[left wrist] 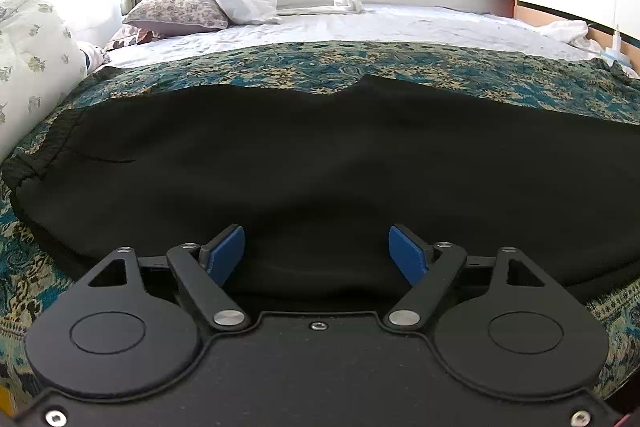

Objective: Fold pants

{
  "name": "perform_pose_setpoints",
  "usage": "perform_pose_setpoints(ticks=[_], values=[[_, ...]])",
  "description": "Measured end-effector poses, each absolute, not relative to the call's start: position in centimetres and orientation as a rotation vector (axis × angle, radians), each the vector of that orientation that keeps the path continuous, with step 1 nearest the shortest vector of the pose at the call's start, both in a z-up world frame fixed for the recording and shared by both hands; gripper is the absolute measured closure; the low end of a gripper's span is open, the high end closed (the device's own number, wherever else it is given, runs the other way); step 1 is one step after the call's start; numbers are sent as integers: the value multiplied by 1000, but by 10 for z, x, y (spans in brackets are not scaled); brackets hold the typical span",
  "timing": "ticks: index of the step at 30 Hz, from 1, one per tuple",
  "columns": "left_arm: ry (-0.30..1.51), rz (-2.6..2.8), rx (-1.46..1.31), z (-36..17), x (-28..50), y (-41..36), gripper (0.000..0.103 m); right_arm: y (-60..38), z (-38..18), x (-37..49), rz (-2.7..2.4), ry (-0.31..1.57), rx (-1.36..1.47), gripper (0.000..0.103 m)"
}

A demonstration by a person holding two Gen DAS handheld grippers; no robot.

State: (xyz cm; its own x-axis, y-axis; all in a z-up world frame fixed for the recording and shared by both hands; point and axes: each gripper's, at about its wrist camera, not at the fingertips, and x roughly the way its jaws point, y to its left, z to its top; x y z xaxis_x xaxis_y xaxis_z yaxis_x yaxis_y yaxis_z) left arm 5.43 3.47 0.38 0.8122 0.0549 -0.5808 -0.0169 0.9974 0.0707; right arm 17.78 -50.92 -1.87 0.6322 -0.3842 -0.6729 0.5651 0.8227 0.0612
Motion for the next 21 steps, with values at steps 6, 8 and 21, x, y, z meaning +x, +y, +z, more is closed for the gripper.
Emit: perform_pose_setpoints(ticks=[6, 8, 21], values=[[619, 40, 61, 3, 53, 36, 23, -498, 4, 102, -537, 495, 393, 32], [616, 41, 59, 3, 53, 36, 22, -496, 6, 67, -556, 431, 454, 32], [614, 50, 55, 2, 51, 35, 21, -495, -38, -60, -676, 291, 705, 32]])
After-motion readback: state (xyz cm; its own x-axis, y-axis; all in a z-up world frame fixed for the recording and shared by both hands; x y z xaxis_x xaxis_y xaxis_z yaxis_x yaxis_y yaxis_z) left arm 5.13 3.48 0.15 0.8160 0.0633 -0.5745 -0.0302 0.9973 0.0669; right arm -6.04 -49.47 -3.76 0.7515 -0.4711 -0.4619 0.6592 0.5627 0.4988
